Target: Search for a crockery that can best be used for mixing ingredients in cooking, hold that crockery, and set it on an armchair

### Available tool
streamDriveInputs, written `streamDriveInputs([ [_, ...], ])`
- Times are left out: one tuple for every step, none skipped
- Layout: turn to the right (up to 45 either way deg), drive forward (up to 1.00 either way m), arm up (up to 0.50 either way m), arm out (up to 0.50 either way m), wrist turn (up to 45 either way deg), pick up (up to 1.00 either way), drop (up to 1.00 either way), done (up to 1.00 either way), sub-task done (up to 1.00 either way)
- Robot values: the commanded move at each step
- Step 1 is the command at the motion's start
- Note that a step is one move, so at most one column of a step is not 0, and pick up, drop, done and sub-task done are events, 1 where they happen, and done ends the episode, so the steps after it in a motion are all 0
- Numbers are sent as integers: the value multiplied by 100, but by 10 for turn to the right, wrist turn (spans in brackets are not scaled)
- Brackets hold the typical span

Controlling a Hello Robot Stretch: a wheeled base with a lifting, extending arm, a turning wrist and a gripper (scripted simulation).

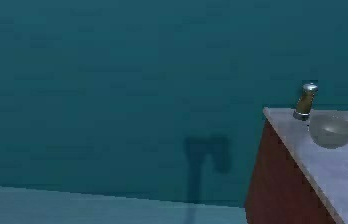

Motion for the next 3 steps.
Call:
streamDriveInputs([
  [90,0,0,0,0,0,0,0,0],
  [0,50,0,0,0,0,0,0,0],
  [-270,0,0,0,0,0,0,0,0],
])
